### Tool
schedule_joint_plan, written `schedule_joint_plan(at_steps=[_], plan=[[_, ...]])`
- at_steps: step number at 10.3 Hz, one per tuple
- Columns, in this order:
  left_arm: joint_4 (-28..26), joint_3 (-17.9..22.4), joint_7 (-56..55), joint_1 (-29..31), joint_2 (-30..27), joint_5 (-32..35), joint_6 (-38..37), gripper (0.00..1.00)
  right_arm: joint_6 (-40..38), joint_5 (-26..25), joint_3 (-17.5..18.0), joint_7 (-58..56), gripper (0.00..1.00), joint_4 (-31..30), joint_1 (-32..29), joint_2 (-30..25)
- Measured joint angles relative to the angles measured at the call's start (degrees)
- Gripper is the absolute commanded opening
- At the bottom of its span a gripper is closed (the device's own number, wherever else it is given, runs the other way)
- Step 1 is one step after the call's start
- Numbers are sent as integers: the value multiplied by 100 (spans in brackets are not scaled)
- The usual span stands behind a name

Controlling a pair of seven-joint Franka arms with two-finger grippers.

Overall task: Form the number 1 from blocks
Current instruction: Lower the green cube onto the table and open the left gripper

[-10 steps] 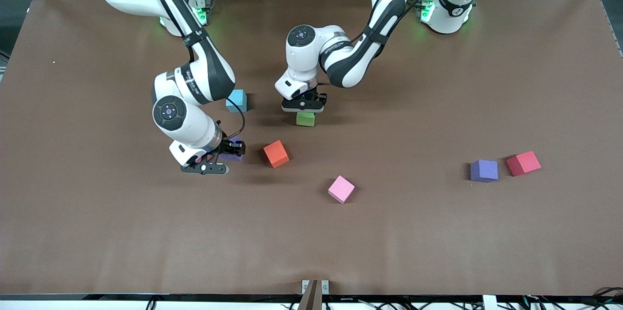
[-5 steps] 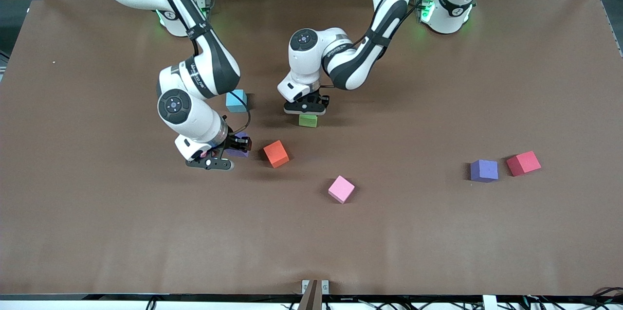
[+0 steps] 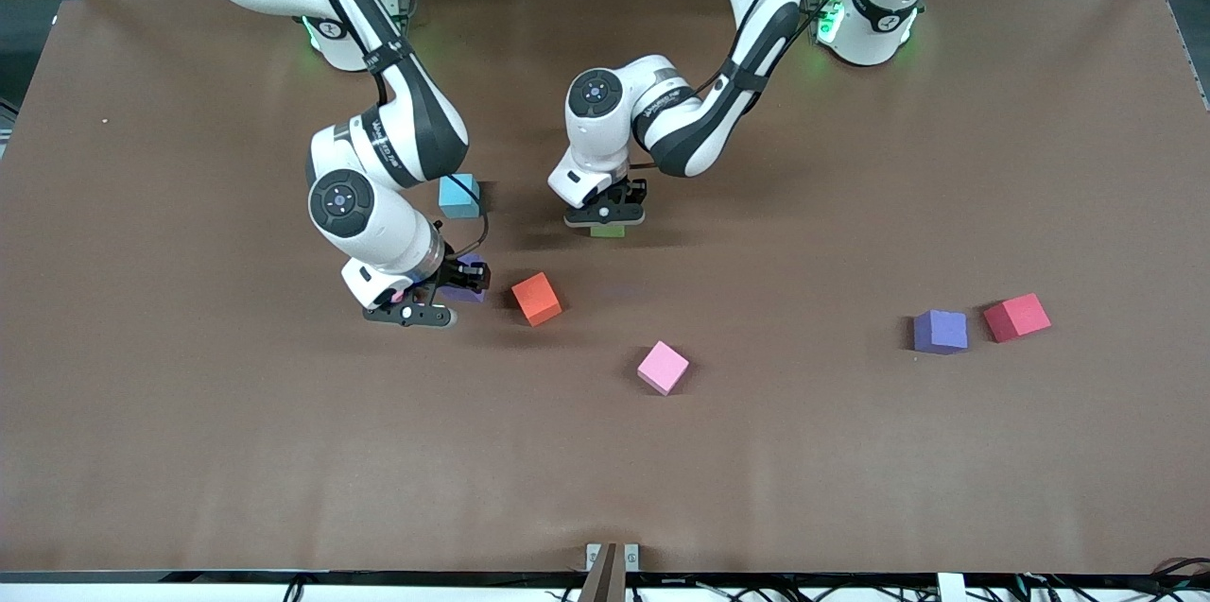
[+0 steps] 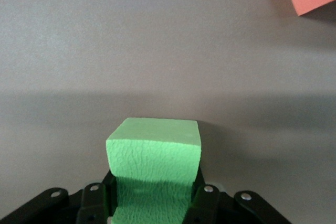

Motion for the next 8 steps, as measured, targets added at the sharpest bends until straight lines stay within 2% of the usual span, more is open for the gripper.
schedule_joint_plan(at_steps=[1, 5, 6, 8], plan=[[4, -6, 3, -15, 0, 0, -36, 100, 0, 0, 0, 1, 53, -8, 18, -13], [70, -2, -123, -71, -85, -28, -42, 100, -4, 1, -1, 4, 53, -44, 51, -50], [120, 91, -399, -77, -281, -28, -100, 100, -5, 2, -1, 20, 53, -51, 70, -53], [156, 545, -563, -49, -775, -28, -327, 100, -6, 3, -2, 182, 53, -62, 173, -64]])
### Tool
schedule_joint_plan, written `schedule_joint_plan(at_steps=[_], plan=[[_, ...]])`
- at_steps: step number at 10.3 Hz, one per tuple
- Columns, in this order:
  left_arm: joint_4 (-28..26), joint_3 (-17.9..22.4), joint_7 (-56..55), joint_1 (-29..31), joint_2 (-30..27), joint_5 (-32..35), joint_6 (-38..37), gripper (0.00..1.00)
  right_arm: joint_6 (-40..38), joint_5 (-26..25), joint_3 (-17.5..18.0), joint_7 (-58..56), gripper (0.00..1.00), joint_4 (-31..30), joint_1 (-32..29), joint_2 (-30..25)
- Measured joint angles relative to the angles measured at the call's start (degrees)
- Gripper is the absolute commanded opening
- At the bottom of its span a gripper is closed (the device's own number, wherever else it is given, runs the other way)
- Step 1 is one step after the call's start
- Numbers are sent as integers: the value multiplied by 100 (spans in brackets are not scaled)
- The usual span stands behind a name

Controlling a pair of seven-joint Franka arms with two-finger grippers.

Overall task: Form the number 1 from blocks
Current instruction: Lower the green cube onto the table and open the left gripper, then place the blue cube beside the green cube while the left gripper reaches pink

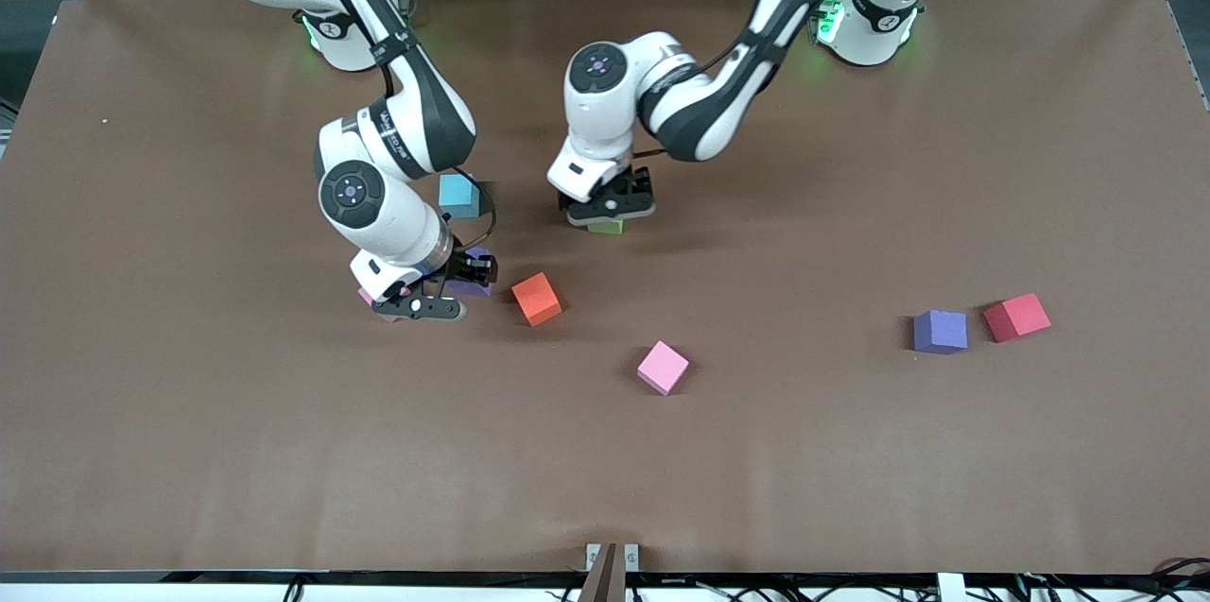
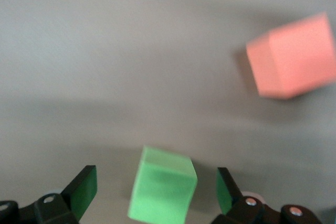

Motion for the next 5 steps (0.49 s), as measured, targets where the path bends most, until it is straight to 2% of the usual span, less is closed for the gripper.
schedule_joint_plan(at_steps=[3, 5], plan=[[90, 932, 359, 28, -33, -161, -24, 100, 9, 4, -4, 394, 53, -13, 443, -10], [396, 1504, 1273, 45, 298, -1177, 10, 100, 35, 5, -5, 664, 53, -21, 873, -1]])
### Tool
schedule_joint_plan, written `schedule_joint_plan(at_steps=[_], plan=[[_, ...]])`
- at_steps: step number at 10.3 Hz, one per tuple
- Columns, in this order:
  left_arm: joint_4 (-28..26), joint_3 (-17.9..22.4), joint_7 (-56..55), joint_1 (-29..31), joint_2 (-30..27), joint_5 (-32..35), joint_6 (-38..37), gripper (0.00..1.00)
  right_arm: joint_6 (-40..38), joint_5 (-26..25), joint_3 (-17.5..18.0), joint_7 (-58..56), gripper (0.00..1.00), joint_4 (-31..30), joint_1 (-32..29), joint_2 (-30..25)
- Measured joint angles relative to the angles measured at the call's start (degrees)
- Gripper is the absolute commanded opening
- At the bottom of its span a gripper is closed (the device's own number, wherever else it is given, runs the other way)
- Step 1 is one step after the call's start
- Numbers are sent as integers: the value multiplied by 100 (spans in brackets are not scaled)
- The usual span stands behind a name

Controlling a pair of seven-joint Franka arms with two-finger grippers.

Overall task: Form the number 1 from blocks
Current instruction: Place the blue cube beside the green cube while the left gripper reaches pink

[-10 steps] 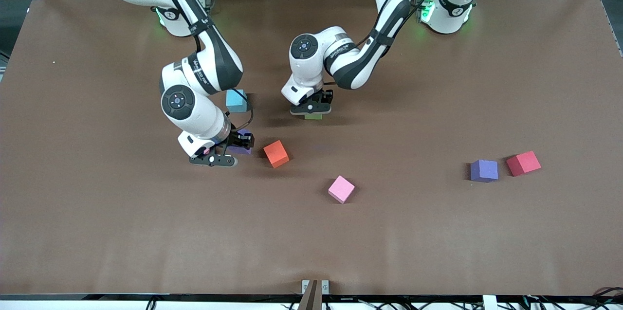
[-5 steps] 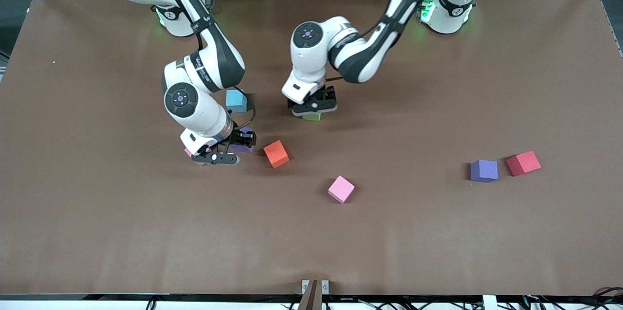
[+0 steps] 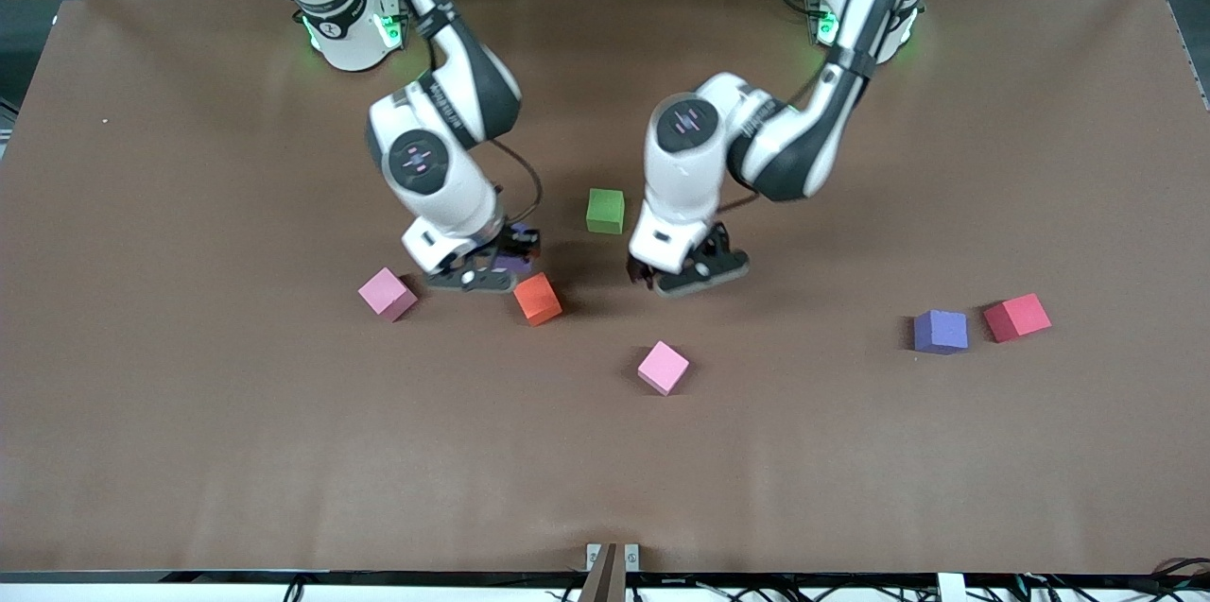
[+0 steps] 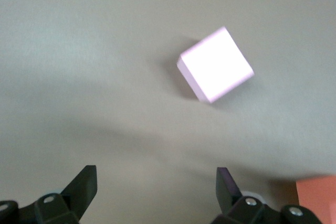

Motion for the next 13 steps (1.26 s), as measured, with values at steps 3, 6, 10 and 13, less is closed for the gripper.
schedule_joint_plan(at_steps=[3, 6, 10, 13], plan=[[319, 767, 1642, 40, 335, -1637, 6, 100, 132, 0, -4, 357, 53, 162, 436, 244], [666, 895, 1855, 55, 594, -1877, 4, 100, 605, 0, -5, 624, 53, 460, 637, 739], [1267, 1275, 1858, -119, 976, -2326, -388, 100, 747, 0, -167, 792, 53, 928, 832, 1200], [1591, 1858, 1872, -415, 1386, -3209, -435, 100, 827, 0, -189, 840, 53, 949, 980, 1353]])
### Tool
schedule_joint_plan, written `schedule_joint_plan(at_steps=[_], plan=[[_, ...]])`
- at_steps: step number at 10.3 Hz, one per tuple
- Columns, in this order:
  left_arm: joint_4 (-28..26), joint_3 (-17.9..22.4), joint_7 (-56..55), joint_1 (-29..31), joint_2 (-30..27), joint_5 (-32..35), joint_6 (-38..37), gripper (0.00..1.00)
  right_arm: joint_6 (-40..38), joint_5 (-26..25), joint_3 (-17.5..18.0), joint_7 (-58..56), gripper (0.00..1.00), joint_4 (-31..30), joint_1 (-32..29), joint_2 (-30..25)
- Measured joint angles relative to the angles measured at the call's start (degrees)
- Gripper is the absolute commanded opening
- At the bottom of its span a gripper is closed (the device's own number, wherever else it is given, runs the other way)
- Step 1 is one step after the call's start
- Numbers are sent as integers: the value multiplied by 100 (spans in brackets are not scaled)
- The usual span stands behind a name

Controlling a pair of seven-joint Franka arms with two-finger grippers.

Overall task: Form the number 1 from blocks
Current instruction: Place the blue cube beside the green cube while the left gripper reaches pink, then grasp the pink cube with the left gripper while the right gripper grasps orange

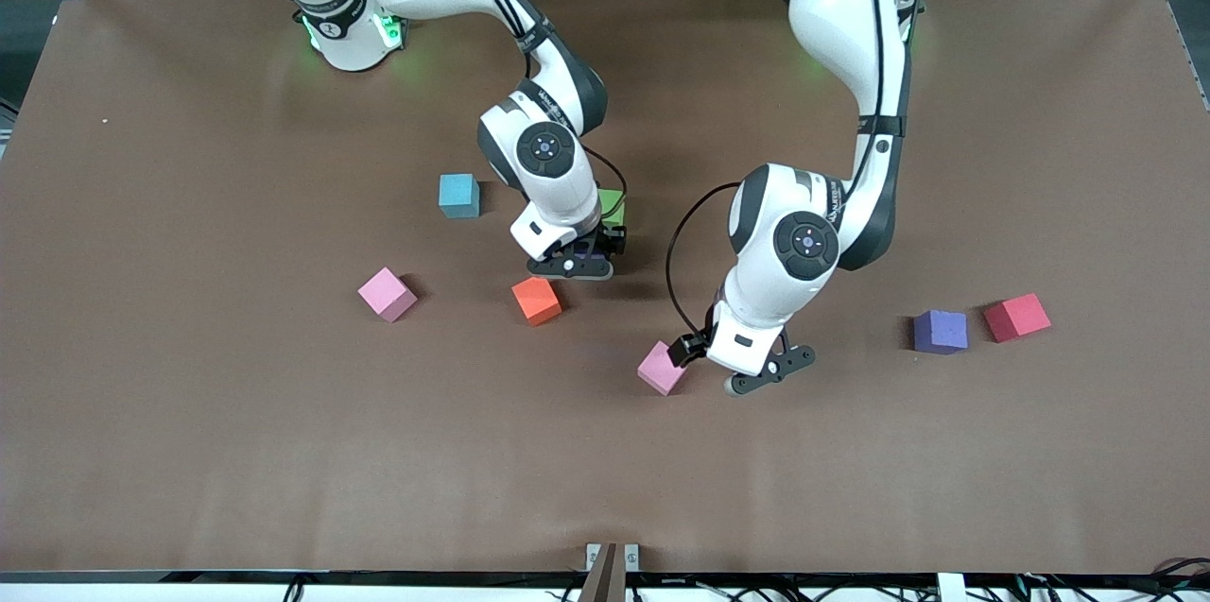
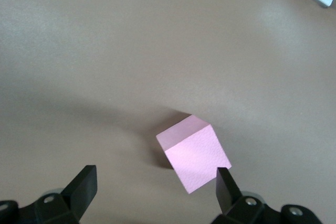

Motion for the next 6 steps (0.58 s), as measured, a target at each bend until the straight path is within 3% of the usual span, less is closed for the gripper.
schedule_joint_plan(at_steps=[3, 6], plan=[[142, 305, -316, -200, 198, -924, -1, 100, -6, 1, -1, 79, 53, -37, 190, 32], [264, 326, -967, -284, 422, -1100, -4, 100, -2, 4, 4, 95, 53, -205, 276, 48]])
